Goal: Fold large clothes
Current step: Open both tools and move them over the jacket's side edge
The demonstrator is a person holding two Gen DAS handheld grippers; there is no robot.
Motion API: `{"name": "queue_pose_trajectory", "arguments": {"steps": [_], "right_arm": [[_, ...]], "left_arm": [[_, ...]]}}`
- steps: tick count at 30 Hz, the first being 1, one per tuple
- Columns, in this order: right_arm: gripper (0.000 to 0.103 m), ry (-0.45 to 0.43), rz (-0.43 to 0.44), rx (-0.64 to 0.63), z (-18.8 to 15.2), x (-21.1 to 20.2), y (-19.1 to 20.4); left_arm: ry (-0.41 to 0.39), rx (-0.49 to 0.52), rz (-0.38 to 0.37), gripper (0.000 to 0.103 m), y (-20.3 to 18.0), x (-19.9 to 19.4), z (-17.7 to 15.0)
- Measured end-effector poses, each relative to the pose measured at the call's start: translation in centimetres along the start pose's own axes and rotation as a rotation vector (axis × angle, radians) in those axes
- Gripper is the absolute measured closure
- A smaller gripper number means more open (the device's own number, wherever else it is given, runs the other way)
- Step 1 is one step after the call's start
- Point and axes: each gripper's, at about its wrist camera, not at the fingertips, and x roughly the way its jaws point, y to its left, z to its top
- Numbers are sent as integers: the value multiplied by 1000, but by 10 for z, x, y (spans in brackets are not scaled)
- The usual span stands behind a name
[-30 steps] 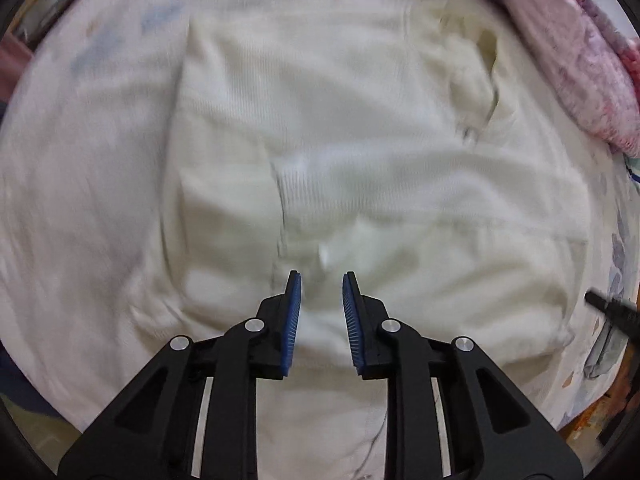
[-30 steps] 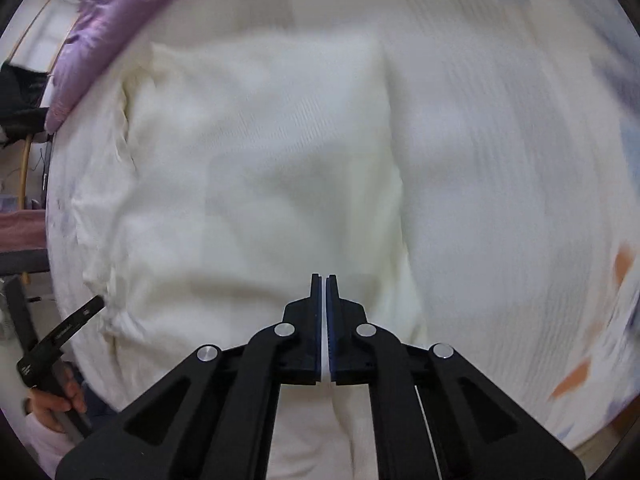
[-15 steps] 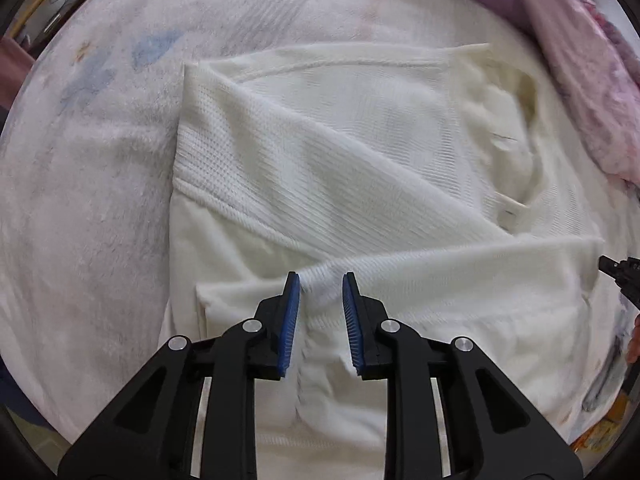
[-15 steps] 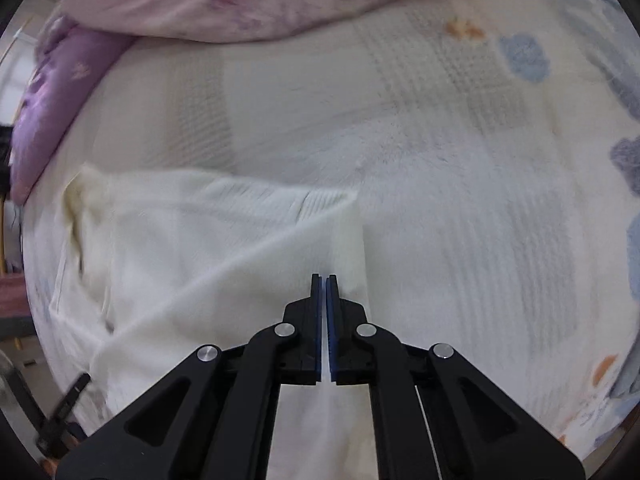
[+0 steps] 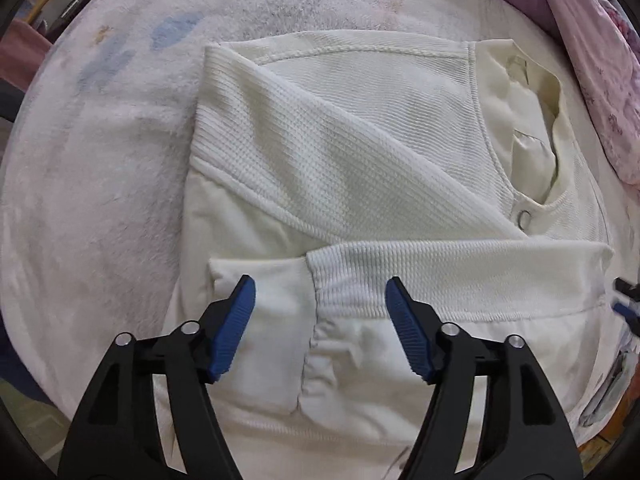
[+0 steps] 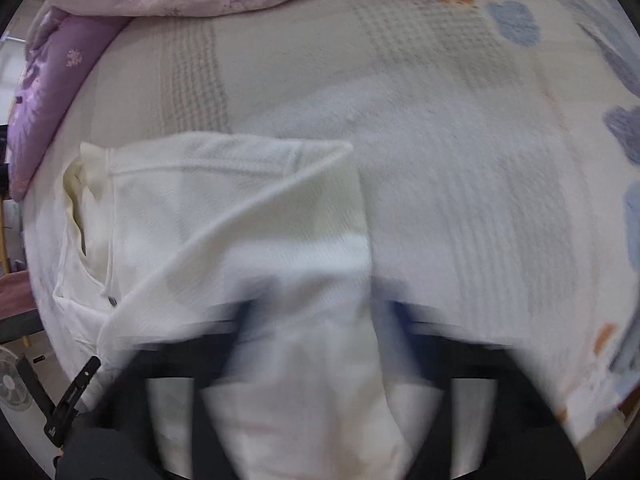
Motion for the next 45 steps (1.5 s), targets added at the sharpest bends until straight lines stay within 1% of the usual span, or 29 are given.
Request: {"name": "queue_pose_trajectory", "arguments": {"steps": [2, 4, 8, 10, 13, 15, 20, 21, 24, 27, 31, 33, 35, 39, 43, 45], "right_arm": [[10, -53, -14, -36, -11, -18, 7], [10, -43, -17, -65, -24, -31, 11], [10, -60, 0, -66, -42, -67, 14], [10, -68, 2, -56, -55, -78, 16], [10, -76, 3, -26, -76, -97, 30], [10, -86, 7, -11, -89, -109, 25], [10, -94, 44, 18, -109, -135, 25], [10, -90, 47, 18, -110, -137, 26], [10, -87, 52, 21, -108, -140, 29], [9, -85, 71, 23, -100, -138, 30], [9, -70, 90, 30, -83, -126, 30], [9, -56, 96, 31, -73, -118, 30], [9, -39, 90, 25, -62, -109, 30], [9, -15, 59, 14, -41, -94, 32], [9, -3, 56, 15, -21, -84, 34], [9, 15, 35, 15, -9, -76, 34]], "left_arm": [[-5, -6, -13, 31, -2, -11, -6], [-3, -4, -20, 31, 1, -21, -10], [-6, 3, -49, 31, 6, -43, -16], [-8, 17, -61, 31, 8, -58, -20], [-18, 47, -70, 30, 6, -85, -28], [-27, 57, -81, 29, 3, -109, -39], [-53, 91, -74, 28, -1, -132, -37], [-56, 82, -78, 25, 0, -138, -37], [-64, 79, -81, 23, 0, -142, -30], [-76, 90, -56, 21, -1, -143, -21], [-59, 73, -31, 21, -2, -136, -9], [-52, 81, -16, 21, -4, -132, -4], [-44, 93, 13, 21, -7, -125, 3], [-26, 81, 12, 21, -7, -110, 20], [-16, 93, 49, 21, -8, -92, 45], [-14, 88, 49, 21, -6, -85, 60]]}}
